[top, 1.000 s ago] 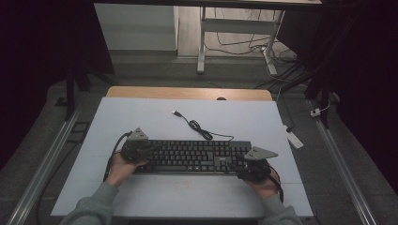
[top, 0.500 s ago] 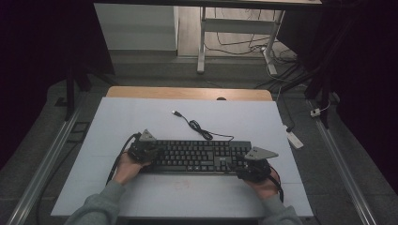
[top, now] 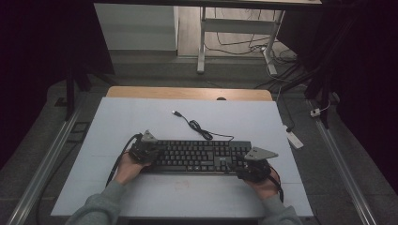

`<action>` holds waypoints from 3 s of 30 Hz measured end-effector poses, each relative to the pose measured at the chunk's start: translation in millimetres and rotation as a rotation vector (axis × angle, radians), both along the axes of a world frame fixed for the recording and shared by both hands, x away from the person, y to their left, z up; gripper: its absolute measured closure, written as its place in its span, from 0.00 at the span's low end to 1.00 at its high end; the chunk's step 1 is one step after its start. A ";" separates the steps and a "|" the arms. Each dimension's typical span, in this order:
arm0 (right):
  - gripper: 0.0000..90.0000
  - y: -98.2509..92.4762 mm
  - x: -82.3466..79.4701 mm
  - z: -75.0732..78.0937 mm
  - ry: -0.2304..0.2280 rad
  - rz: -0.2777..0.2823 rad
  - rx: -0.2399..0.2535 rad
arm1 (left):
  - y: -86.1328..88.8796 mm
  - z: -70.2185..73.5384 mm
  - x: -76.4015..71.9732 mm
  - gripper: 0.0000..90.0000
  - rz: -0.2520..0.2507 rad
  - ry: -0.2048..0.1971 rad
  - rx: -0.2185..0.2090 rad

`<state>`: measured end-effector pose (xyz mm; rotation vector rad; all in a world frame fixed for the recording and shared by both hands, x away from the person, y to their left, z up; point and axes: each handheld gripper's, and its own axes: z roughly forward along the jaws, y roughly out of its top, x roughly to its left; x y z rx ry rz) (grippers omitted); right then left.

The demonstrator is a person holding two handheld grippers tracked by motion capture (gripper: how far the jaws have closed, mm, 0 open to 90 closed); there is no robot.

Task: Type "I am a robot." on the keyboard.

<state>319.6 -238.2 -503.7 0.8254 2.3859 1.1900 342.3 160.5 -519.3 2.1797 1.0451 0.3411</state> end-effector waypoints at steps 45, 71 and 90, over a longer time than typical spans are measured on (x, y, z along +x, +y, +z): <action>0.56 0.1 1.0 0.1 -0.005 0.000 0.003 | 31.9 34.3 -23.8 0.41 -0.008 -0.041 -0.218; 0.58 20.2 3.0 7.9 -0.010 0.037 0.048 | 29.5 34.2 -24.0 0.35 -0.026 -0.026 -0.228; 0.96 54.8 14.8 16.9 0.001 0.116 0.049 | 29.3 33.5 -23.6 0.34 -0.020 -0.023 -0.219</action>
